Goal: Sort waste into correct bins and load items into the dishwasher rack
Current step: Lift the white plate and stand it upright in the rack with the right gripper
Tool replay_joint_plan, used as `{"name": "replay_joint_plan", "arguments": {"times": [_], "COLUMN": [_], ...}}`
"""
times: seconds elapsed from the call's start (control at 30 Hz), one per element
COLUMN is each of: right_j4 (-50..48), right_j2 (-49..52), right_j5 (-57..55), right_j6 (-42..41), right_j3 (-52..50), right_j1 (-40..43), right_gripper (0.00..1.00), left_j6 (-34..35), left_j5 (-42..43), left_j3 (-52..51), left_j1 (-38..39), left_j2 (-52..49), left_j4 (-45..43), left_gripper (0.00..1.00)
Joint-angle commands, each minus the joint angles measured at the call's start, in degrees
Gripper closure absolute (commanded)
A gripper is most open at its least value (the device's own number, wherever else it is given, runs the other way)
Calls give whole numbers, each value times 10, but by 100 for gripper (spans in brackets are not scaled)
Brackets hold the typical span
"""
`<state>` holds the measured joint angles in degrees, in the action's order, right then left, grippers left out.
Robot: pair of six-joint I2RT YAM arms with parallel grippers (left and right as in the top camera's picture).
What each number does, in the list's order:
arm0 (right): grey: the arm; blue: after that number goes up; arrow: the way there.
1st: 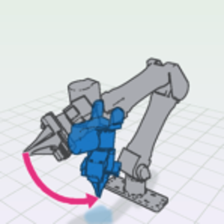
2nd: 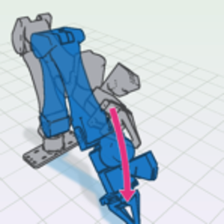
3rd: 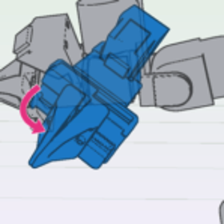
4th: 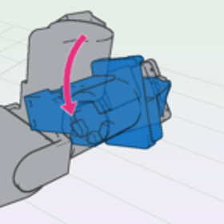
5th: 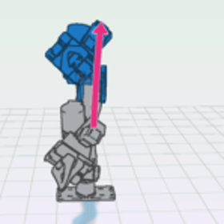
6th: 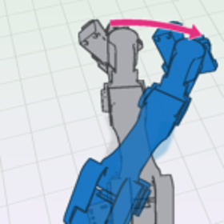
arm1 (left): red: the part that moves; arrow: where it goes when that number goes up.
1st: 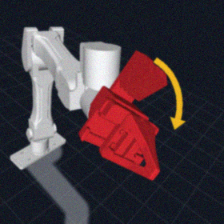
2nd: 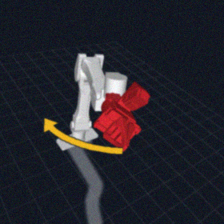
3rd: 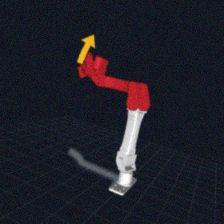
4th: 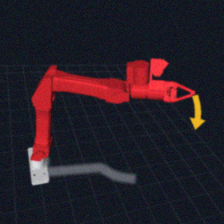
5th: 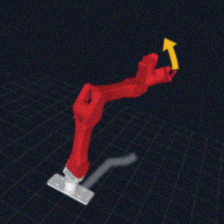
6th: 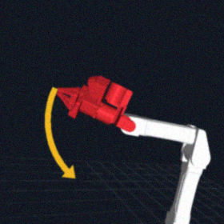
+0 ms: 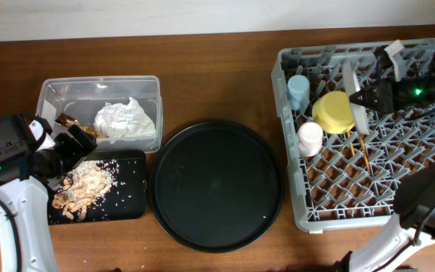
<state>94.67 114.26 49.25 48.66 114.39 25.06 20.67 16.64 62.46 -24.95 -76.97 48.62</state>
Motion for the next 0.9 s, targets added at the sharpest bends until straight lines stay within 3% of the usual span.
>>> {"name": "replay_joint_plan", "arguments": {"times": [0.0, 0.13, 0.2, 0.23, 0.3, 0.33, 0.4, 0.43, 0.7, 0.87], "right_j4": [-9, -15, -15, -16, -19, -23, -36, -41, -38, -7], "right_j2": [18, 33, 37, 38, 38, 38, 38, 38, 15, -44], "right_j5": [26, 26, 27, 28, 29, 29, 29, 29, 4, -50], "right_j6": [19, 19, 19, 19, 8, -12, -50, -74, -207, -215], "right_j3": [-1, -1, -1, -1, -1, -1, 0, 3, 108, 160], "right_j1": [17, 34, 43, 47, 54, 58, 64, 67, 83, 52], "right_gripper": [96, 96, 88, 77, 43, 31, 18, 1, 1, 1], "left_j6": [5, 5, 5, 5, 5, 5, 5, 5, 5, 5], "left_j5": [0, 0, 0, 0, 0, 0, 0, 0, 0, 0], "left_j3": [1, 1, 1, 1, 1, 1, 1, 1, 1, 1], "left_j1": [-3, -3, -3, -3, -3, -3, -3, -3, -3, -3], "left_j2": [6, 6, 6, 6, 6, 6, 6, 6, 6, 6], "left_j4": [0, 0, 0, 0, 0, 0, 0, 0, 0, 0], "left_gripper": [1, 1, 1, 1, 1, 1, 1, 1, 1, 1]}}
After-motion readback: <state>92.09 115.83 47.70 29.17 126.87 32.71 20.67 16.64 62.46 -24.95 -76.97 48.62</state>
